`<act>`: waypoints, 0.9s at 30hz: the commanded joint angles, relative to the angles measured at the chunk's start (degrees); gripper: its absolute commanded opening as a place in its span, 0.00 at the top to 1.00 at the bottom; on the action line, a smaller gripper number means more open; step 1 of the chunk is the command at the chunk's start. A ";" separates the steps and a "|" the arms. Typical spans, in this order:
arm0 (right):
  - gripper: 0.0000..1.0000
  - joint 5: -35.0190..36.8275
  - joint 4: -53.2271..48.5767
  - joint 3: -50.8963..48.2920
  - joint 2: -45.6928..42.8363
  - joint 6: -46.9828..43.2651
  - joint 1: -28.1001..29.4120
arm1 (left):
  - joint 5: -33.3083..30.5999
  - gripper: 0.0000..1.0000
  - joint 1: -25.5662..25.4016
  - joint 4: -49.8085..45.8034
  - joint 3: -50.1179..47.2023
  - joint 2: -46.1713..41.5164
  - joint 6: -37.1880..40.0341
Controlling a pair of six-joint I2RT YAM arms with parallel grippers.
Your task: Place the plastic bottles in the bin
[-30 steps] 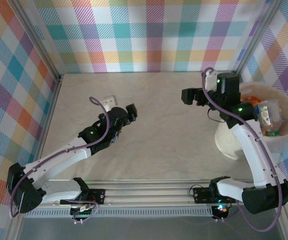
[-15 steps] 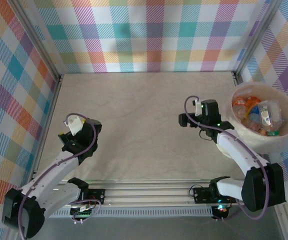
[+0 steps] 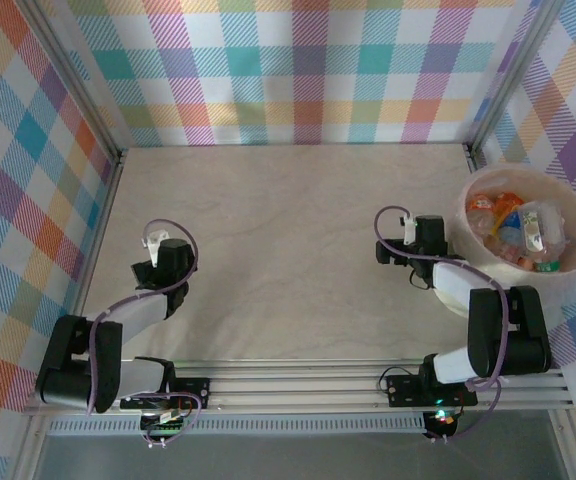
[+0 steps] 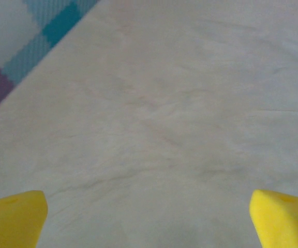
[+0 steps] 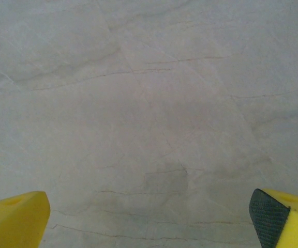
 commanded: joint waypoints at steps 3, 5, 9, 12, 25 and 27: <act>0.00 -4.82 15.50 -3.99 -1.16 -2.77 -1.53 | 11.13 0.00 0.74 17.88 0.00 4.08 7.45; 0.00 -5.99 18.75 -5.20 -1.48 -2.76 -1.58 | 13.11 0.00 0.82 21.34 -0.51 5.16 9.30; 0.00 -6.45 26.27 -7.79 -1.45 -2.72 -1.81 | 15.74 0.00 0.90 27.42 -0.23 10.92 11.12; 0.00 -7.53 35.06 -10.07 -0.12 -1.81 -2.34 | 17.57 0.00 1.59 28.62 0.29 13.71 10.89; 0.00 -7.40 42.45 -10.88 7.04 1.37 -4.93 | 14.80 0.00 2.65 31.92 -0.74 15.87 8.69; 0.00 -7.38 42.31 -10.87 7.04 1.37 -4.88 | 14.77 0.00 2.63 32.03 -0.74 15.93 8.66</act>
